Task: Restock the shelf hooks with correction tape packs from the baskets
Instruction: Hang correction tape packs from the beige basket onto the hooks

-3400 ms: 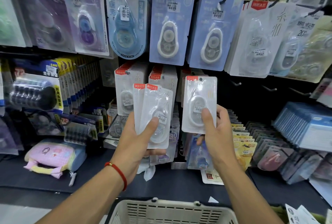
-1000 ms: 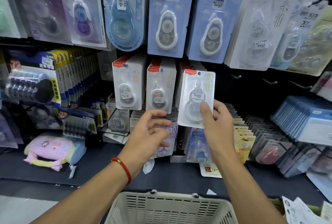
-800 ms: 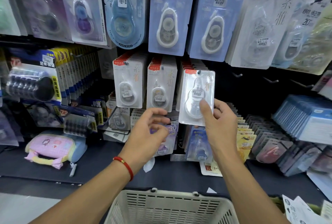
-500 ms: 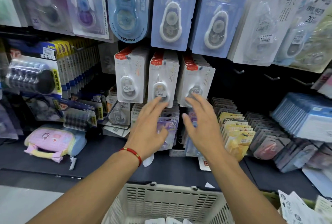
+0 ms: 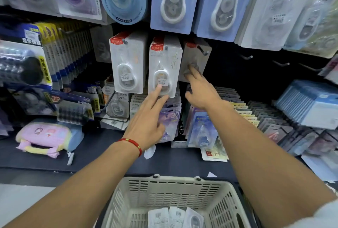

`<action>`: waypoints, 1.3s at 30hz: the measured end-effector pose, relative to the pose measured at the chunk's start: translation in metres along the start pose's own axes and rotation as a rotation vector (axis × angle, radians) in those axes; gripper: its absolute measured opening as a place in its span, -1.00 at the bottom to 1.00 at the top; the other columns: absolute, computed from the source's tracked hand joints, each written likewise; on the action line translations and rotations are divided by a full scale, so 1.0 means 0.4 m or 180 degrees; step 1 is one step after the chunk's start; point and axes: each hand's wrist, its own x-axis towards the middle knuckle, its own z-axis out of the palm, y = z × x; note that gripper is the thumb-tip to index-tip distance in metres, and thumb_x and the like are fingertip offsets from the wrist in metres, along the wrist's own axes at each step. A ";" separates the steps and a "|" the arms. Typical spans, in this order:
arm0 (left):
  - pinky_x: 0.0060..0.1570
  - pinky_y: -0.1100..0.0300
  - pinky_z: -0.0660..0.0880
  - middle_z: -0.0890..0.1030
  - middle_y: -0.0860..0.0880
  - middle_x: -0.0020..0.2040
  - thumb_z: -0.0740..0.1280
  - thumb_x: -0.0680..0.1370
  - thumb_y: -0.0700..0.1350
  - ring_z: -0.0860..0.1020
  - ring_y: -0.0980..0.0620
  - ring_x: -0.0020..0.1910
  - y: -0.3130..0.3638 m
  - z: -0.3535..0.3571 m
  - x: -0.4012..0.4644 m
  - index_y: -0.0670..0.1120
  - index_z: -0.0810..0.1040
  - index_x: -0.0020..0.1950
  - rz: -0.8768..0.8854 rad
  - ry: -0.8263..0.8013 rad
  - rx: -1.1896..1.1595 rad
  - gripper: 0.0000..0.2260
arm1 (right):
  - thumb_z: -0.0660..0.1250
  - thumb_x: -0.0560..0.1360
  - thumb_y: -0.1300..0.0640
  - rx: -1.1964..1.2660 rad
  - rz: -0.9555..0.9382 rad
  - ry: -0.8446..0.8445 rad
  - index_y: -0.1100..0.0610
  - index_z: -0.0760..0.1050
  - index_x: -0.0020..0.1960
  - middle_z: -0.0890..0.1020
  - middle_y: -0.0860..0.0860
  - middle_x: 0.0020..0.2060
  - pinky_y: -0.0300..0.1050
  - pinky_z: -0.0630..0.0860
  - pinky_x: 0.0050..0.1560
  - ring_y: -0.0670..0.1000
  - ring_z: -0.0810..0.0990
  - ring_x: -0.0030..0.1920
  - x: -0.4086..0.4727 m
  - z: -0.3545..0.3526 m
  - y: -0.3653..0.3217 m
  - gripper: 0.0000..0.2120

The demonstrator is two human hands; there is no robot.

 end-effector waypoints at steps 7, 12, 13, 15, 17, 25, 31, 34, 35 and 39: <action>0.55 0.11 0.20 0.24 0.00 0.67 0.34 0.55 -0.22 0.22 -0.04 0.63 -0.022 -0.011 -0.060 -0.02 0.36 0.60 0.0012 -0.0513 0.0177 -0.40 | 0.28 0.60 0.23 0.0781 -0.0018 0.0519 0.19 0.47 0.46 0.38 0.11 0.54 0.11 0.46 0.41 0.16 0.46 0.44 -0.064 0.018 -0.001 -0.57; 0.40 0.00 0.39 0.49 0.01 0.46 0.32 0.56 -0.19 0.40 -0.08 0.47 -0.076 0.005 -0.206 -0.01 0.48 0.48 0.0099 -0.1475 0.0732 -0.53 | 0.31 0.47 0.04 0.1558 0.0129 0.0360 -0.01 0.62 -0.05 0.67 -0.09 -0.27 -0.08 0.56 -0.10 -0.06 0.61 -0.27 -0.240 0.091 -0.030 -0.87; 0.39 -0.02 0.40 0.47 0.01 0.48 0.31 0.56 -0.19 0.38 -0.07 0.49 -0.095 0.013 -0.251 0.00 0.46 0.50 0.0117 -0.1775 0.1032 -0.51 | 0.29 0.45 -0.01 0.1482 0.0091 -0.0001 0.00 0.61 -0.12 0.65 -0.08 -0.34 -0.04 0.57 -0.13 -0.02 0.61 -0.28 -0.272 0.123 -0.041 -0.85; 0.45 0.02 0.35 0.35 -0.01 0.58 0.30 0.57 -0.17 0.27 -0.04 0.58 -0.136 0.033 -0.350 0.05 0.37 0.57 0.0026 -0.2312 0.1477 -0.45 | 0.25 0.45 -0.08 0.1149 -0.0106 -0.0788 0.06 0.61 -0.16 0.66 -0.04 -0.31 0.03 0.60 -0.09 0.08 0.61 -0.22 -0.331 0.213 -0.063 -0.74; 0.55 0.01 0.24 0.13 -0.03 0.70 0.29 0.59 -0.14 0.09 -0.02 0.67 -0.170 0.062 -0.450 0.08 0.27 0.63 -0.0201 -0.2711 0.1623 -0.40 | 0.28 0.52 -0.07 0.0750 -0.0227 -0.1696 0.08 0.62 -0.08 0.70 0.03 -0.15 0.04 0.58 0.00 0.14 0.61 -0.07 -0.399 0.325 -0.086 -0.75; 0.59 -0.26 0.22 0.03 -0.21 0.71 0.54 0.44 -0.11 0.02 -0.30 0.69 -0.148 0.211 -0.694 -0.08 0.57 0.43 -0.1092 -0.1466 0.1119 -0.45 | 0.46 0.56 0.13 -0.0463 -0.0621 -0.3536 0.02 0.16 0.65 0.26 0.10 0.59 0.26 0.40 0.43 0.18 0.33 0.55 -0.742 0.723 -0.075 -0.24; 0.53 -0.23 0.35 0.14 -0.19 0.70 0.53 0.43 -0.04 0.07 -0.24 0.69 -0.162 0.235 -0.701 -0.11 0.59 0.40 -0.1285 -0.1315 0.1278 -0.46 | 0.35 0.54 0.45 -0.0702 -0.0393 -0.3127 0.06 -0.11 0.71 -0.16 -0.04 0.71 0.20 0.03 0.66 0.11 -0.15 0.70 -0.811 0.788 0.033 -0.06; 0.52 -0.21 0.36 0.16 -0.19 0.69 0.52 0.43 -0.06 0.08 -0.23 0.69 -0.162 0.237 -0.703 -0.13 0.59 0.38 -0.1238 -0.1232 0.1309 -0.48 | 0.53 0.46 0.29 -0.0784 -0.0586 -0.2930 0.05 0.03 0.68 0.05 0.05 0.69 0.20 0.03 0.63 0.15 0.01 0.68 -0.820 0.803 0.063 -0.03; 0.52 -0.20 0.36 0.16 -0.19 0.69 0.52 0.43 -0.06 0.07 -0.23 0.69 -0.163 0.236 -0.703 -0.13 0.59 0.37 -0.1228 -0.1193 0.1315 -0.49 | 0.58 0.45 0.16 -0.0822 -0.0665 -0.2845 0.03 0.09 0.65 0.15 0.07 0.64 0.20 0.08 0.60 0.16 0.10 0.65 -0.819 0.804 0.067 -0.06; 0.53 -0.19 0.34 0.19 -0.19 0.69 0.50 0.45 -0.06 0.07 -0.21 0.69 -0.157 0.234 -0.704 -0.13 0.59 0.37 -0.1265 -0.1156 0.1233 -0.50 | 0.45 0.43 -0.33 -0.0620 -0.0765 -0.2585 -0.02 0.32 0.52 0.39 0.07 0.45 0.14 0.22 0.48 0.12 0.32 0.46 -0.808 0.778 0.096 -0.22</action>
